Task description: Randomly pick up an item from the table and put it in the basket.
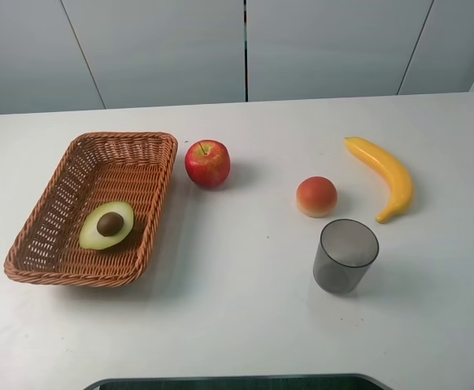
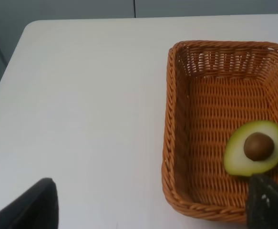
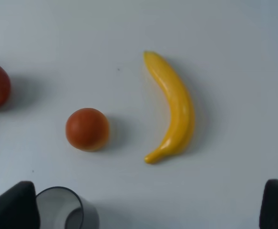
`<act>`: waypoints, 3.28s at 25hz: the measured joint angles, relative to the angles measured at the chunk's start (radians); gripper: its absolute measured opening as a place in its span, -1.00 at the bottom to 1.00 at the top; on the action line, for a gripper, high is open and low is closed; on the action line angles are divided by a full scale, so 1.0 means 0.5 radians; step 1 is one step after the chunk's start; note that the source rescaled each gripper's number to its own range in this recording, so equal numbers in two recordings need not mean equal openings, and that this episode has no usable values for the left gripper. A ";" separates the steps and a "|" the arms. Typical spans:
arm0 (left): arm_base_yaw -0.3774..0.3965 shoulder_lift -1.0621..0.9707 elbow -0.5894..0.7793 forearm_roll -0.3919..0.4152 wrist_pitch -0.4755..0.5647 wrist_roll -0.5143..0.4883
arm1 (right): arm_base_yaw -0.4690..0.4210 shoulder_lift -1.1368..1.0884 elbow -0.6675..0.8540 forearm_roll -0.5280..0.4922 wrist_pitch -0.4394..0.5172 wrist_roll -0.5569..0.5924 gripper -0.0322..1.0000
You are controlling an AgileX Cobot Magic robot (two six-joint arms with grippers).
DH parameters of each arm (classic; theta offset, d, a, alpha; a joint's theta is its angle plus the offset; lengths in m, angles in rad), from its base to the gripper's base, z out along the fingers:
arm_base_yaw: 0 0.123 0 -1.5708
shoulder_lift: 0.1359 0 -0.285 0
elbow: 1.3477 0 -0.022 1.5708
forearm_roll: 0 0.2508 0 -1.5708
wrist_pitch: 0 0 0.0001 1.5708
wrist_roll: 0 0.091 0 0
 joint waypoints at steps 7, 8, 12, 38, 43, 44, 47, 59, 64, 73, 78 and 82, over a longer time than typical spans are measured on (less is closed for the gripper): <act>0.000 0.000 0.000 0.000 0.000 -0.004 | 0.000 -0.503 0.218 0.110 0.078 -0.218 1.00; 0.000 0.000 0.000 0.000 0.000 -0.004 | 0.000 -0.571 0.261 0.152 0.078 -0.260 1.00; 0.000 0.000 0.000 0.000 0.000 -0.004 | 0.000 -0.807 0.434 0.263 0.078 -0.423 1.00; 0.000 0.000 0.000 0.000 0.000 -0.004 | -0.071 -1.283 0.696 0.265 -0.010 -0.458 1.00; 0.000 0.000 0.000 0.000 0.000 -0.004 | -0.373 -1.283 0.696 0.265 -0.010 -0.458 1.00; 0.000 0.000 0.000 0.000 0.000 -0.004 | -0.432 -1.283 0.696 0.265 -0.010 -0.458 1.00; 0.000 0.000 0.000 0.000 0.000 -0.004 | -0.643 -1.283 0.696 0.265 -0.010 -0.458 1.00; 0.000 0.000 0.000 0.000 0.000 -0.004 | -0.900 -1.283 0.700 0.553 -0.010 -0.857 1.00; 0.000 0.000 0.000 0.000 0.000 -0.004 | -0.900 -1.283 0.700 0.553 -0.014 -0.857 1.00; 0.000 0.000 0.000 0.000 0.000 -0.004 | -0.900 -1.283 0.700 0.553 -0.014 -0.857 1.00; 0.000 0.000 0.000 0.000 0.000 -0.004 | -0.900 -1.283 0.700 0.553 -0.014 -0.857 1.00; 0.000 0.000 0.000 0.000 0.000 -0.004 | -0.900 -1.283 0.700 0.553 -0.014 -0.857 1.00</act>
